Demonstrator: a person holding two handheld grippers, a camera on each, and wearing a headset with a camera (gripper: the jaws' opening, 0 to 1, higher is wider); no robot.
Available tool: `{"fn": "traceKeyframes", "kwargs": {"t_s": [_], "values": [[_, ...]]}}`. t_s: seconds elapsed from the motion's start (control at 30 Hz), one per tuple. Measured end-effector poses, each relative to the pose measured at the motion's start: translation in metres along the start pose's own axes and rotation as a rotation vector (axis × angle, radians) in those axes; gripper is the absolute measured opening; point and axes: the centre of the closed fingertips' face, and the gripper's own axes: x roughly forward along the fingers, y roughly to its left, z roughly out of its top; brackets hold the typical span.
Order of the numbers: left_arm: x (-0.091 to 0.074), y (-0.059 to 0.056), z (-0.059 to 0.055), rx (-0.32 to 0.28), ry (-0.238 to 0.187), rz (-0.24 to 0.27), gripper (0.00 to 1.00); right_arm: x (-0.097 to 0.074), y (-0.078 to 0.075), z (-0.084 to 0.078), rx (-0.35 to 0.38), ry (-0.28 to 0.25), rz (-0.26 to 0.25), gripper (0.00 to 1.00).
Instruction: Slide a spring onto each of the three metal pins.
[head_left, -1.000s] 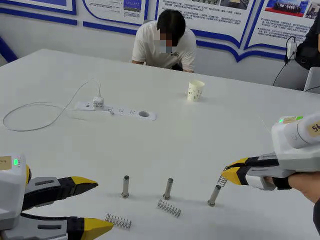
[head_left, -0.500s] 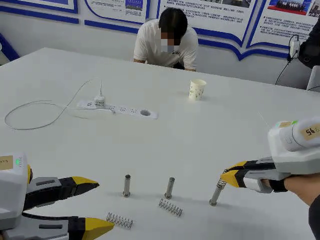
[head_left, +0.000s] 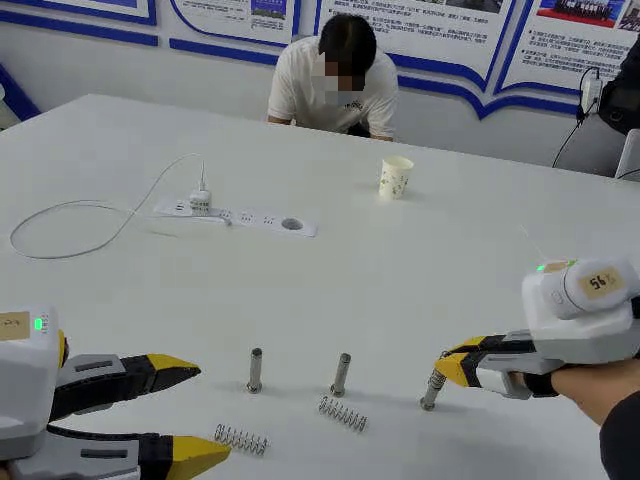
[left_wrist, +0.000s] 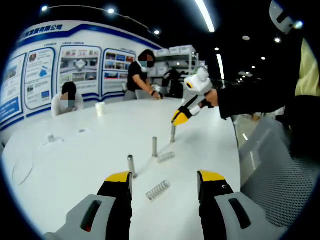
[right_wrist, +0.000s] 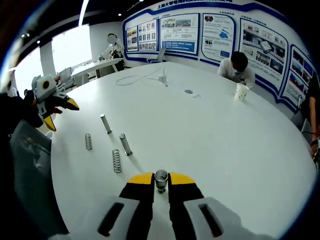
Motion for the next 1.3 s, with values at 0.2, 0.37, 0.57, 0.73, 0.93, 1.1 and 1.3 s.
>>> {"fn": "traceKeyframes", "kwargs": {"t_s": [0.2,0.37,0.57,0.73,0.93,1.1,1.3], "values": [[0.0,0.0,-0.001,-0.001,0.002,-0.002,0.53,0.008,0.0,-0.009,0.004,0.019,-0.002,0.12],[0.0,0.0,-0.002,-0.002,0.003,-0.001,0.53,0.013,0.003,-0.014,0.001,0.03,-0.001,0.12],[-0.001,0.0,-0.002,-0.003,0.003,-0.002,0.53,0.016,0.002,-0.021,0.003,0.047,-0.006,0.12],[0.0,-0.001,-0.002,-0.002,0.004,-0.004,0.53,0.015,0.003,-0.02,0.001,0.04,-0.008,0.12],[-0.001,-0.001,-0.001,-0.001,0.002,-0.003,0.53,0.014,0.005,-0.022,-0.007,0.04,-0.008,0.16],[-0.001,-0.002,0.0,0.002,0.0,-0.004,0.53,0.009,0.004,-0.026,-0.004,0.039,-0.02,0.18],[0.0,-0.002,0.0,0.004,-0.002,-0.007,0.53,0.003,0.009,-0.035,0.002,0.047,-0.023,0.18]]}}
